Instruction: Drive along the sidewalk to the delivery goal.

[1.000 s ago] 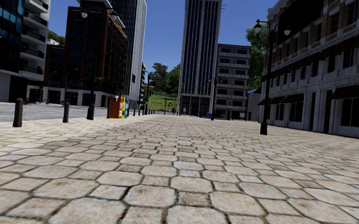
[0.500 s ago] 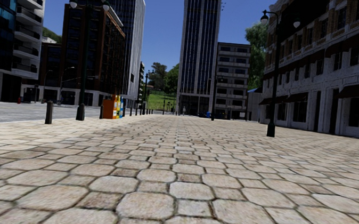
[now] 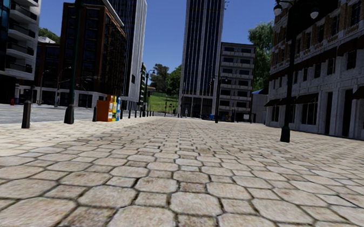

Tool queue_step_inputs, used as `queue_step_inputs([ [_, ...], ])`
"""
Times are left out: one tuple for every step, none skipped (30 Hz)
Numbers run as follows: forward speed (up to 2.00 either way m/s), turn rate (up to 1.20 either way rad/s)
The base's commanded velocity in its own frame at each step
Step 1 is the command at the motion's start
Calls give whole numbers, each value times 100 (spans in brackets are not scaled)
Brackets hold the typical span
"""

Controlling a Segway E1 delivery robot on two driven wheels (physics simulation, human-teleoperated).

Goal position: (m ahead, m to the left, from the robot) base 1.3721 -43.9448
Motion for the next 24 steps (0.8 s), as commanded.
queue_step_inputs([
  [200,0],
  [200,0],
  [200,0],
  [200,0],
  [200,0],
  [200,0],
  [200,0],
  [200,-44],
  [200,-87],
  [200,-120],
  [200,-120],
  [200,-120],
  [200,-120],
  [200,-120],
  [200,-120],
  [200,-120],
  [200,-120],
  [200,-120],
  [200,-120],
  [200,-120],
  [200,-120],
  [200,-120],
  [200,-120],
  [200,-120],
])
